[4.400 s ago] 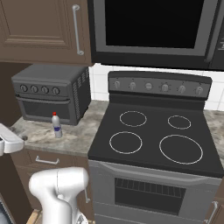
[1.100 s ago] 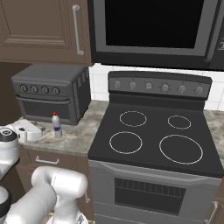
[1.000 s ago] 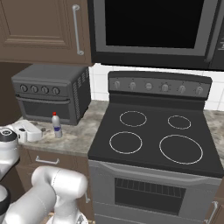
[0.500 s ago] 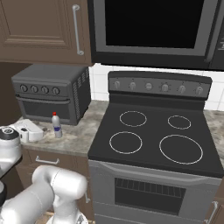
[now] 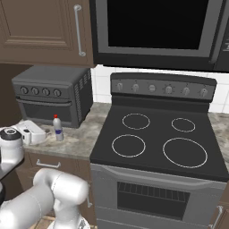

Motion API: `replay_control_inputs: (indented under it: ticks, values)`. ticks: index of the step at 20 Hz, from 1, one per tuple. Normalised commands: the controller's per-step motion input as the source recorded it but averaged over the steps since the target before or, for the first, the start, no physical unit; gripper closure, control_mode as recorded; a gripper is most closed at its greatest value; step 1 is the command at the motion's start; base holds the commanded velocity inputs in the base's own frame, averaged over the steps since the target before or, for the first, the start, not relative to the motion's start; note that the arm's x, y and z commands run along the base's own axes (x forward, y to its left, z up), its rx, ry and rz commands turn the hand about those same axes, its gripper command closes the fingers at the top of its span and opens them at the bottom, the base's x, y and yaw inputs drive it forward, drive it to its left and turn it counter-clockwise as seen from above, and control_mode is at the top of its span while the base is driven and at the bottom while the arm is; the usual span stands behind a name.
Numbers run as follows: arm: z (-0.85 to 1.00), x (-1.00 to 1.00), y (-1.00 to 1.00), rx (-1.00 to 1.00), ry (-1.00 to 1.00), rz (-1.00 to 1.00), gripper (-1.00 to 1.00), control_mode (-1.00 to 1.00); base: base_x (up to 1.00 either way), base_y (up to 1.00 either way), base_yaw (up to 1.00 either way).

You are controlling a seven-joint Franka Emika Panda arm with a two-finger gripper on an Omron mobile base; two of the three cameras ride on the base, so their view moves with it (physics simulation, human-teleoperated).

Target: Take the bottled waters from the counter and place them in the freezer to freeze. Close the freezer door after placing the bottles.

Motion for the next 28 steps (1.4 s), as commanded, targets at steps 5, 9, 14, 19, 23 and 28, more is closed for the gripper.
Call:
replay_control_inputs:
  ticks: [5, 9, 14, 19, 23, 28]
  values:
    - [-0.03, 0.22, 0.00, 0.00, 0.00, 0.00, -1.00, -1.00, 0.00, 0.00, 0.00]
    - [-0.10, 0.23, -0.02, 0.00, 0.00, 0.00, -1.00, -1.00, 0.00, 0.00, 0.00]
    - [-0.13, 0.17, -0.02, 0.00, 0.00, 0.00, -1.00, -1.00, 0.00, 0.00, 0.00]
    - [-0.14, 0.12, 0.00, 0.00, 0.00, 0.00, -1.00, -1.00, 0.00, 0.00, 0.00]
    - [-0.11, 0.12, 0.00, 0.01, 0.00, 0.00, -1.00, -1.00, 0.00, 0.00, 0.00]
    - [-0.04, 0.06, 0.00, 0.00, 0.00, 0.00, -1.00, -1.00, 0.00, 0.00, 0.00]
